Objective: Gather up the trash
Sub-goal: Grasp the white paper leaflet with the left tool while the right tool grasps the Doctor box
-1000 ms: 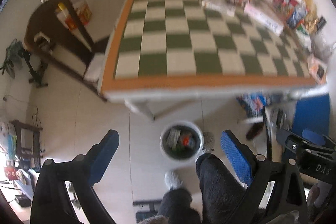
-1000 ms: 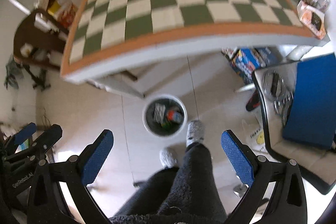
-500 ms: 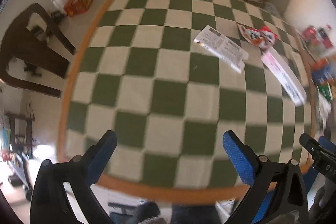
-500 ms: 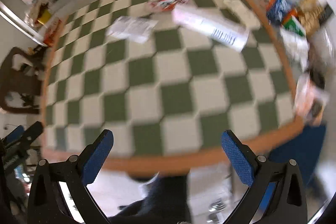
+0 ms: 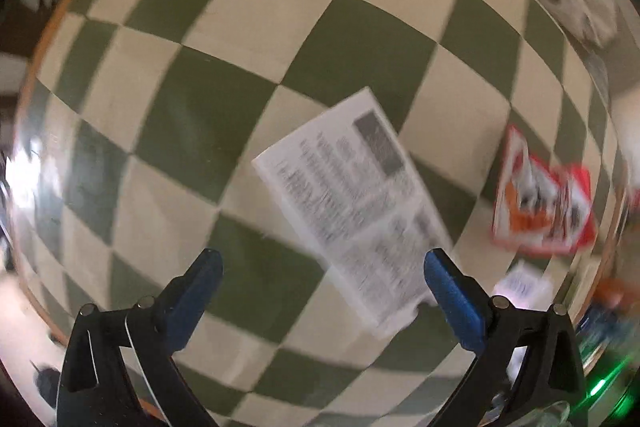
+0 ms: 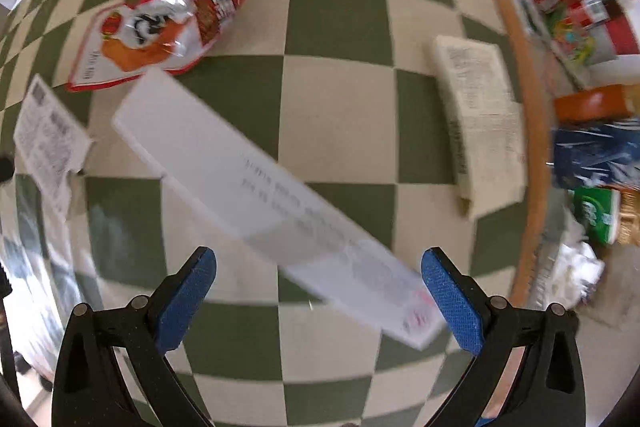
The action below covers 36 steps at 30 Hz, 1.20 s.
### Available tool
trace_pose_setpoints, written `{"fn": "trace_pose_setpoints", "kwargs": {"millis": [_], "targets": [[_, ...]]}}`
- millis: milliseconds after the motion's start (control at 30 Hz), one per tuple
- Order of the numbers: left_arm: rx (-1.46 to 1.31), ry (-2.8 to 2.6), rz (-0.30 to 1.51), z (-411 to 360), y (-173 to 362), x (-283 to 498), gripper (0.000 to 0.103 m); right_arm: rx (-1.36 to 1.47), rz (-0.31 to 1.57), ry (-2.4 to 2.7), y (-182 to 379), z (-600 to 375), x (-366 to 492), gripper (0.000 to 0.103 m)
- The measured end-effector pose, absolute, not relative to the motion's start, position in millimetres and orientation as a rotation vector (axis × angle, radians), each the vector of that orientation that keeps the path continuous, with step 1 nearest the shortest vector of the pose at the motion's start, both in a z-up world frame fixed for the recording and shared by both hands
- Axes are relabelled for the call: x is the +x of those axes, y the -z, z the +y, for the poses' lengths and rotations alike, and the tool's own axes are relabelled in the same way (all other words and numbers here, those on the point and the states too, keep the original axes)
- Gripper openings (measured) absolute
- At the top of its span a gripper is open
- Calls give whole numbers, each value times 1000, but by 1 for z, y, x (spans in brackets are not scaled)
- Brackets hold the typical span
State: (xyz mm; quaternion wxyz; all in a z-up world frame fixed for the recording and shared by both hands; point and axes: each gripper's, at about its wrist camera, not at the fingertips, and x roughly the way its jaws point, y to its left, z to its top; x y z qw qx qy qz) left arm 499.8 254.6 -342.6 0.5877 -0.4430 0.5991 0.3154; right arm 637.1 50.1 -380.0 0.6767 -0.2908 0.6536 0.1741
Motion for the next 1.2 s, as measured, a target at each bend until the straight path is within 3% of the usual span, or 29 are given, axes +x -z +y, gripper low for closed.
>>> {"fn": "trace_pose_setpoints", "kwargs": {"millis": [33,67,167,300,533,633,700,733,833,1000,1200], "targets": [[-1064,-742,1396,258,346,502,102,-642,1476,-390,383,50,640,97],[-1102,-748,1392,261,351,504,102,-612,1491,-391,386,49,643,82],[-1159,-772,1395,264,359,508,102,-477,1574,-377,391,42,649,64],[-994,-743,1408,255,354,514,88,-278,1668,-354,395,27,652,61],[-380,-422,1548,191,344,504,90,-261,1725,-416,391,16,639,65],[-408,-412,1562,187,347,485,90,-334,1672,-432,387,17,632,64],[-502,-456,1552,193,351,473,87,-323,1631,-445,385,15,629,45],[-554,-485,1537,197,352,467,85,-303,1630,-452,385,15,629,43],[-592,-478,1486,192,347,454,83,-211,1657,-490,382,11,624,43],[-297,-277,1534,139,339,449,83,-305,1624,-508,373,23,599,43],[-398,-346,1575,128,349,424,88,-362,1623,-478,385,31,592,43]]}}
